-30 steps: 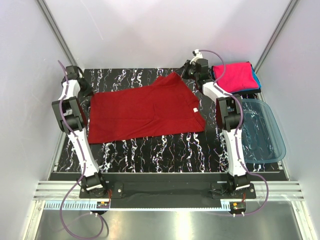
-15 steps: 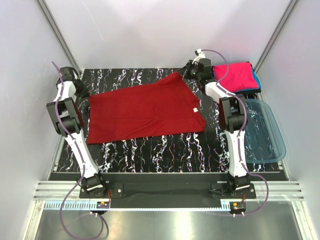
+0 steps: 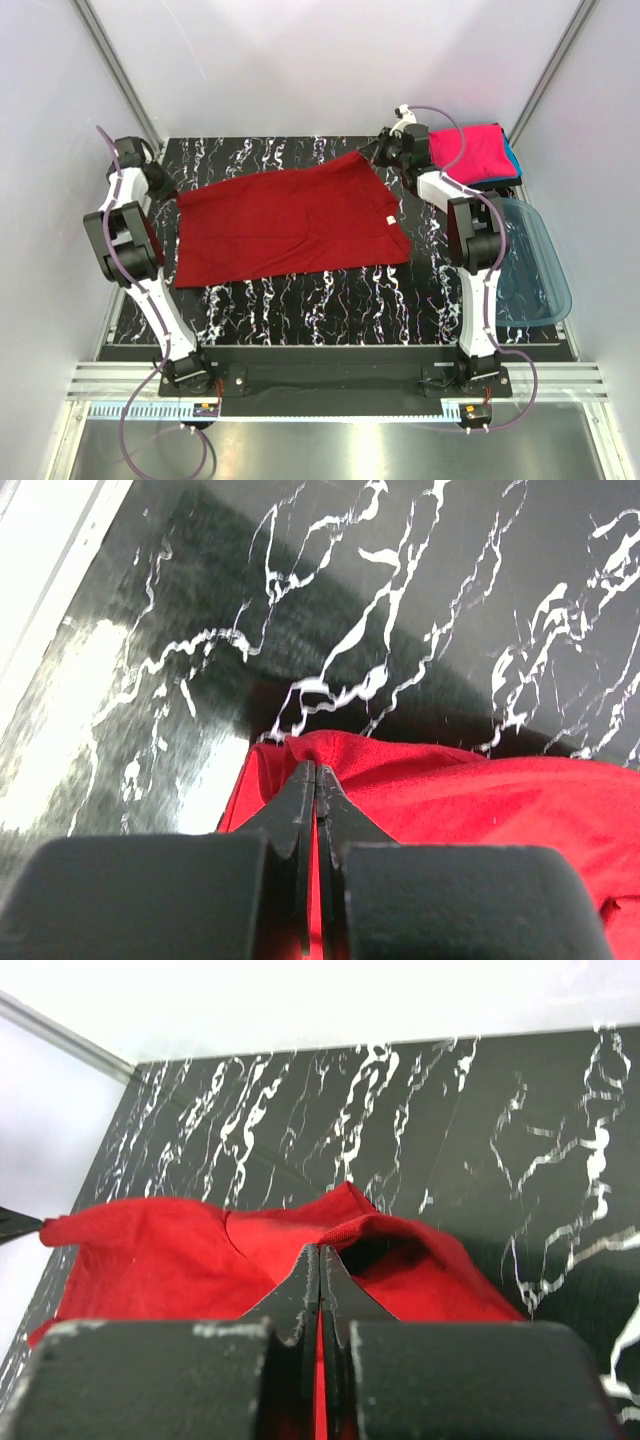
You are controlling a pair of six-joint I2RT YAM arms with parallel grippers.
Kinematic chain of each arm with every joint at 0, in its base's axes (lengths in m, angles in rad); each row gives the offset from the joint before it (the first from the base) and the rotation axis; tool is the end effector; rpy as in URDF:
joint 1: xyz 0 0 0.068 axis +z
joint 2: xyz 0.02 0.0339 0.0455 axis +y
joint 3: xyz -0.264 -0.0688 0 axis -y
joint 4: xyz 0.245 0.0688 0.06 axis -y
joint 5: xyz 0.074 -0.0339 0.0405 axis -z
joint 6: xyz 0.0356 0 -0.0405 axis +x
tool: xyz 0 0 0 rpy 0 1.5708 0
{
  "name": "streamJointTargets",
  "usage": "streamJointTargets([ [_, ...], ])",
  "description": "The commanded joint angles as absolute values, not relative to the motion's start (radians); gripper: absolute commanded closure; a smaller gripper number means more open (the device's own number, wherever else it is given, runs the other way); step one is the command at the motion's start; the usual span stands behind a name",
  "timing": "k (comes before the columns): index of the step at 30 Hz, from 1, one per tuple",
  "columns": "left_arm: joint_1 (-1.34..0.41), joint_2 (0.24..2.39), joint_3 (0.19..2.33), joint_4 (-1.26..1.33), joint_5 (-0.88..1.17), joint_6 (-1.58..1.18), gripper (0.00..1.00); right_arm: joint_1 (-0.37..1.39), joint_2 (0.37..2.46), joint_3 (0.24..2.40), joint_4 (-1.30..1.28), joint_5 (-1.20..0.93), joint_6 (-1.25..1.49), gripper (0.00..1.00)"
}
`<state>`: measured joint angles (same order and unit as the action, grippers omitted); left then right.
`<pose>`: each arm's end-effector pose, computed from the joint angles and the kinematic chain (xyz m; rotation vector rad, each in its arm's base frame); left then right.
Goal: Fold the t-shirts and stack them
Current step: Fold the tshirt
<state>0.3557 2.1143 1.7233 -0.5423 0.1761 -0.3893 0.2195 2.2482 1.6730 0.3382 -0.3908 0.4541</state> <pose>0.4435 0.1581 0.2139 -0.8412 2.3529 -0.2343 0.5120 0.1281 0.2112 -0.0696 1.8672 0.8252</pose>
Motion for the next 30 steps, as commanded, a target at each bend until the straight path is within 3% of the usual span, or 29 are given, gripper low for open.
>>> streamJointTargets([
  [1,0.368,2.01,1.671,-0.502,0.16,-0.384,1.0,0.209,2.132,1.62,0.408,-0.393,0.414,1.0],
  [17,0.388,1.855,1.442,-0.512,0.048,-0.416,1.0,0.199,1.882,1.175,0.543,-0.354,0.44,1.0],
  [30,0.388,1.844,1.374,-0.488,0.043,-0.402,1.0,0.201,1.822,0.98,0.667,-0.374,0.503,1.0],
])
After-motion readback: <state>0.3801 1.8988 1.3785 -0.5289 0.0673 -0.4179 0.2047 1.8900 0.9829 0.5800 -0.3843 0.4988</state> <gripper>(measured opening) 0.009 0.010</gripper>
